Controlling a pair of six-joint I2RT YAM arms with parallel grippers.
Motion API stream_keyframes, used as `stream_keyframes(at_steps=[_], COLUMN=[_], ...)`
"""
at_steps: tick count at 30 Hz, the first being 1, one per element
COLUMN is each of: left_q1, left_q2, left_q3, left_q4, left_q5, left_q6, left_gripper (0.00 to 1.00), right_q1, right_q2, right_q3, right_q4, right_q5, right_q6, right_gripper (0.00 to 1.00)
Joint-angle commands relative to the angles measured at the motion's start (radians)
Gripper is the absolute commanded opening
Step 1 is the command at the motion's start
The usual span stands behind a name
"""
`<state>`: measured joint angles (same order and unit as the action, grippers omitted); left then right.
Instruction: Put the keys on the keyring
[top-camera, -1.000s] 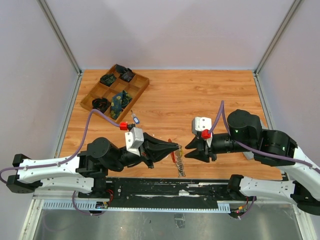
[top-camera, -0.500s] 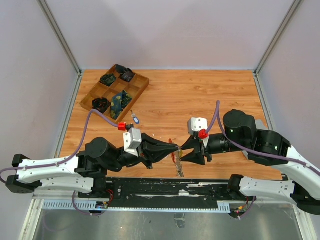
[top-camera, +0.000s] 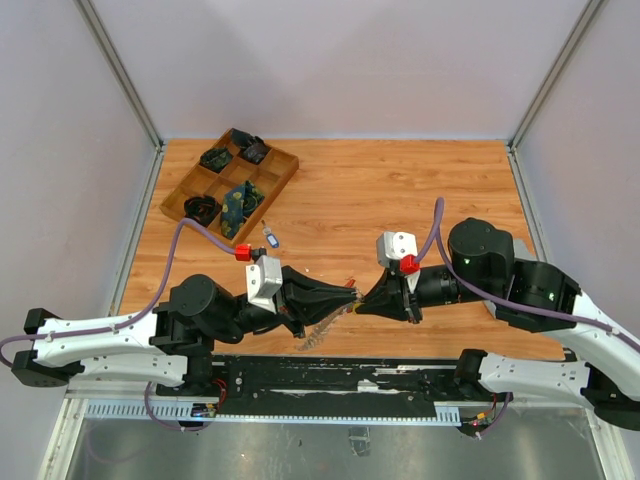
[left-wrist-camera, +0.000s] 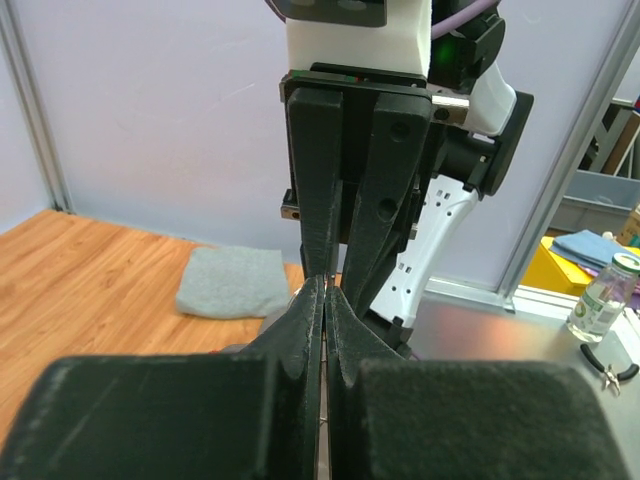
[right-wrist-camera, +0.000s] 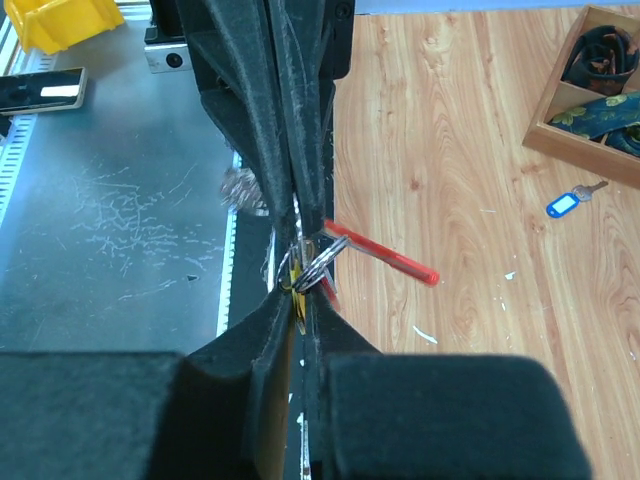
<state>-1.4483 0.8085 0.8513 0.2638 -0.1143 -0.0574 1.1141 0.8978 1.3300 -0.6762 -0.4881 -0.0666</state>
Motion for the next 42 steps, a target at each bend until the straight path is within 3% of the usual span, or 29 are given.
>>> stream_keyframes(at_steps=[1, 9, 30, 32, 42], left_q1=[0.003, 0.003, 0.003, 0.003, 0.003], left_q2=[-0.018, -0.018, 0.036, 0.032, 0.022], left_q3=[0.007, 0.004, 0.04, 0.039, 0.05], left_q4=[0.063, 0.062, 0.015, 0.013, -0.086], left_q5=[0.008, 0.005, -0.004, -0.018, -0.141], left_q6=[-0.005, -0.006, 0.004, 0.006, 0.017], left_gripper=[0.01, 0.0, 0.01, 0.01, 0.01], right_q1=[0.014, 0.013, 0.014, 0.013, 0.014], right_q2=[-0.02, -0.039, -0.022, -0.022, -0.066], right_q3=[-0.005, 0.012, 0.035, 0.036, 0.043], right_q4=[0.046, 0.042, 0.001, -0.022, -0.105], right_q5=[-0.013, 0.006, 0.025, 0.037, 0.162], right_q6=[0.014, 0.016, 0.016, 0.008, -0.024], right_gripper=[0.05, 0.01, 0.04, 0.06, 0.43])
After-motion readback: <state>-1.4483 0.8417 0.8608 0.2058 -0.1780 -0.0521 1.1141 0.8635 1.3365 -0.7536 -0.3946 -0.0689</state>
